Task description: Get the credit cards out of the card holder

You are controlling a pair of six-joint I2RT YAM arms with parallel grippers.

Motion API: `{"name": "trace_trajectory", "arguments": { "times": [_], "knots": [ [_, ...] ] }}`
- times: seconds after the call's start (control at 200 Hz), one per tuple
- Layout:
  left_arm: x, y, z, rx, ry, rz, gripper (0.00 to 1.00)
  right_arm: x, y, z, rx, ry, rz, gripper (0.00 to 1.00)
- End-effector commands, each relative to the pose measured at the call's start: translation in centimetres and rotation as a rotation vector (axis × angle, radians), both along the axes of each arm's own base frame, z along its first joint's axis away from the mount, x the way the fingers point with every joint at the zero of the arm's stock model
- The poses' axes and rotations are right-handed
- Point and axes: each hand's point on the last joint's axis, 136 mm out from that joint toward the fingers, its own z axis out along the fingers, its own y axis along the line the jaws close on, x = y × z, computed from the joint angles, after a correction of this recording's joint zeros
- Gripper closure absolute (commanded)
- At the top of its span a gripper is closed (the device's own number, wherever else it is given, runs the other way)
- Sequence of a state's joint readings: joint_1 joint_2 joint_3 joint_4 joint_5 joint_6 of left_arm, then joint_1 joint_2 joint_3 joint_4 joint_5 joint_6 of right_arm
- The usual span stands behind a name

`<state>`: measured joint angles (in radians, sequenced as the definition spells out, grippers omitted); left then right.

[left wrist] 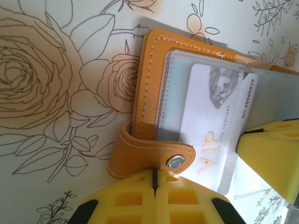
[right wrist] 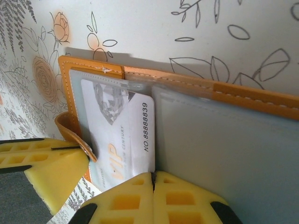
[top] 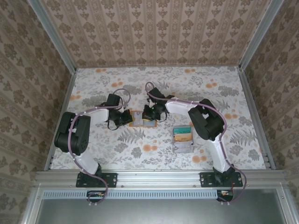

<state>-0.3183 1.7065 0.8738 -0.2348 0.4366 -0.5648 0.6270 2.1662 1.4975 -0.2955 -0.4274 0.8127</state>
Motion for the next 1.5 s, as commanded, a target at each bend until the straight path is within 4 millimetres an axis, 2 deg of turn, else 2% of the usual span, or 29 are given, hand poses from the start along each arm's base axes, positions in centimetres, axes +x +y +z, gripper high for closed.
{"name": "trace_trajectory", "arguments": {
  "times": [0.0,0.09,0.23,0.525,0.635,0.7,0.79,0.94,1.18,1.495],
  "knots": [
    [-1.2,1.1,-1.5,0.047,0.074,0.023,1.0,0.1,-0.9,0.4,-0.006,-0.004,-0.029,0.93],
    [-1.1,0.9,-1.5,0.041,0.075,0.018,1.0,0.1,-0.2,0.2,0.015,0.007,-0.018,0.84],
    [-1.4,0.8,-1.8,0.042,0.088,0.011,1.0,0.2,0.2,0.0,0.017,0.006,-0.014,0.77],
    [-1.5,0.4,-1.9,0.036,0.089,0.0,1.0,-0.2,0.9,-0.9,0.012,0.029,0.003,0.77],
    [-1.7,0.2,-1.9,0.032,0.093,-0.007,1.0,-0.2,1.5,-0.8,0.022,0.028,0.011,0.8],
    [-1.7,0.2,-1.8,0.034,0.091,-0.008,1.0,-0.2,1.5,-0.8,0.022,0.03,0.005,0.86],
    [-1.8,0.3,-1.7,0.039,0.087,-0.008,1.0,-0.2,1.2,-0.8,0.011,0.025,-0.006,1.0],
    [-1.8,0.6,-1.8,0.047,0.087,-0.001,1.0,-0.1,0.1,-0.5,0.001,0.014,-0.03,1.0],
    [-1.7,1.0,-1.8,0.052,0.084,0.013,1.0,-0.2,-2.7,0.6,-0.016,-0.021,-0.075,1.0],
    [-1.4,1.0,-1.1,0.042,0.067,0.016,1.0,-0.6,-4.8,4.2,-0.05,-0.11,-0.044,1.0]
  ]
}}
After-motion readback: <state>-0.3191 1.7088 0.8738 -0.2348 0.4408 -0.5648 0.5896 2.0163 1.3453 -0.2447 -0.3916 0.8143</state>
